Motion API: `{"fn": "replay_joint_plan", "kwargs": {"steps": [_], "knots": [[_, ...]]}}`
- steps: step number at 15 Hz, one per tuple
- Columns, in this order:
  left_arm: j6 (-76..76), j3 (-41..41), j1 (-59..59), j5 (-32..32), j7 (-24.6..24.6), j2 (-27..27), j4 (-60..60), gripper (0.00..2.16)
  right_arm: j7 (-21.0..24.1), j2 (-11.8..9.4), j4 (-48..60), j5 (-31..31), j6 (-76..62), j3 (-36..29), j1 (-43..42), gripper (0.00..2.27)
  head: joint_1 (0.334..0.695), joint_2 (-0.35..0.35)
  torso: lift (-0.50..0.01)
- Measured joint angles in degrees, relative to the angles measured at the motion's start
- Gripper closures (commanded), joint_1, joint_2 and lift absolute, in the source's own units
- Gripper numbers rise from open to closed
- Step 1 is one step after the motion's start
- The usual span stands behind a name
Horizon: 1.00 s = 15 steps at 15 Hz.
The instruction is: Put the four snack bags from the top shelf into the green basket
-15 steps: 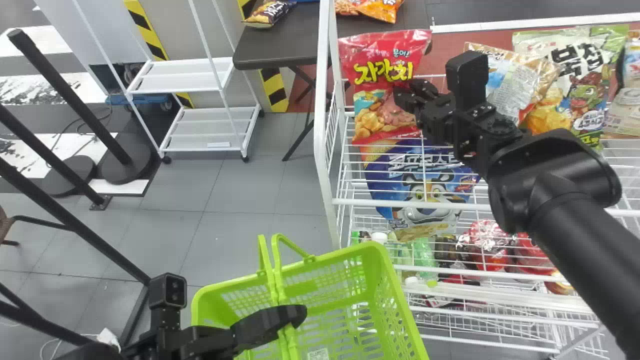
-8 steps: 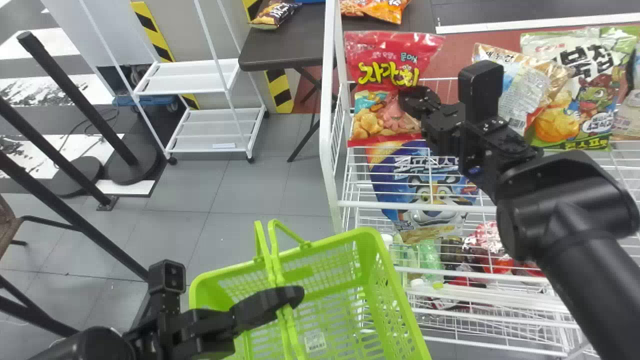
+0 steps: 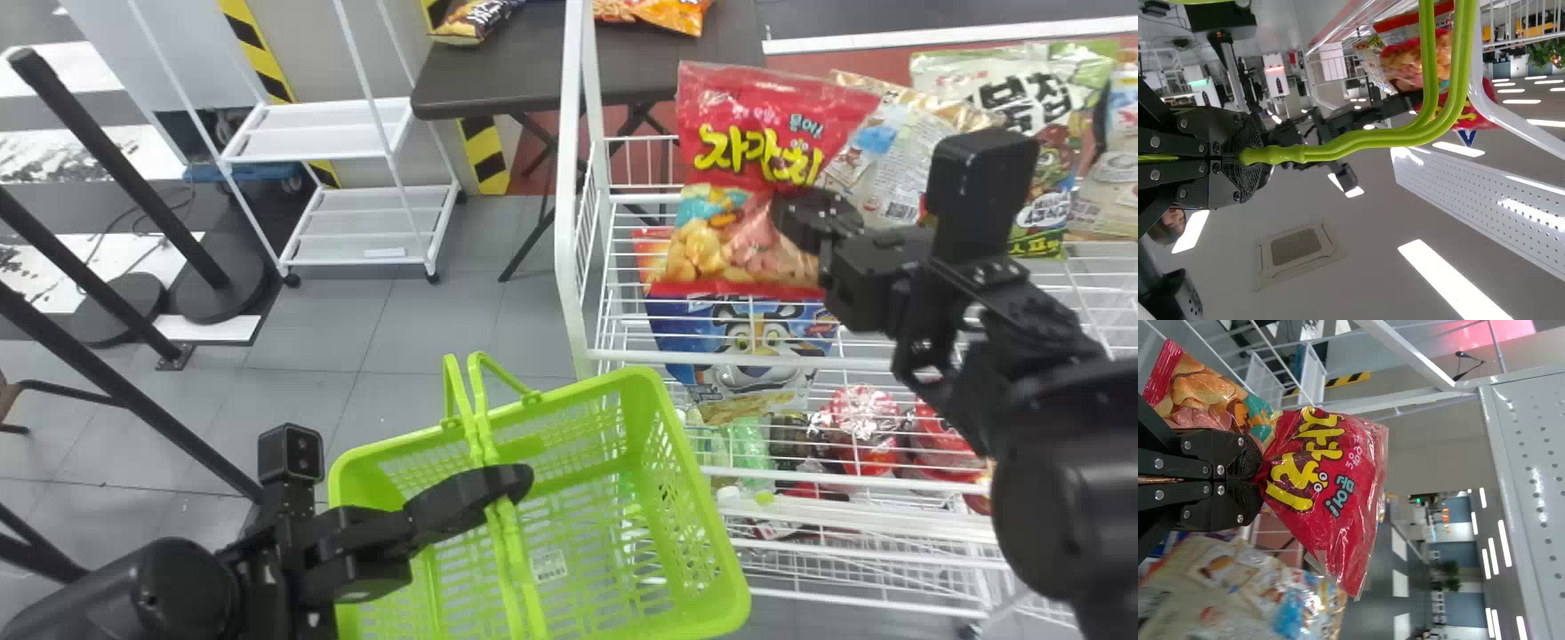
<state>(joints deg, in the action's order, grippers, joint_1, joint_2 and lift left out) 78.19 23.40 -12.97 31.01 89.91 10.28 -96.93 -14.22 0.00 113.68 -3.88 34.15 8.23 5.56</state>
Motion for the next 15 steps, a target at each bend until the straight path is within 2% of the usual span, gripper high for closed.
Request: {"fn": "replay_joint_plan", "kwargs": {"steps": [3, 6, 10, 15], "knots": [[0.0, -0.5, 0.7, -0.4, 0.0, 0.0, 0.7, 2.15, -0.8, -0.2, 13.2, -0.9, 11.6, -0.3, 8.5, 2.25, 0.695, 0.155, 0.000], [0.0, -0.8, 1.1, -1.0, 0.0, 0.0, 0.8, 2.15, -1.3, -1.3, 21.6, -2.5, 22.6, -0.3, 13.3, 2.25, 0.695, 0.171, 0.000], [0.2, -0.9, 1.2, -1.1, 0.0, 0.0, 1.4, 2.15, -2.1, -2.3, 25.2, -6.7, 35.9, 2.1, 14.3, 2.25, 0.695, 0.242, 0.000], [0.3, -0.9, 1.0, -0.9, 0.0, -0.2, 1.7, 2.15, -1.7, -2.5, 23.5, -6.4, 46.5, 9.6, 10.7, 2.25, 0.695, 0.342, 0.000]]}}
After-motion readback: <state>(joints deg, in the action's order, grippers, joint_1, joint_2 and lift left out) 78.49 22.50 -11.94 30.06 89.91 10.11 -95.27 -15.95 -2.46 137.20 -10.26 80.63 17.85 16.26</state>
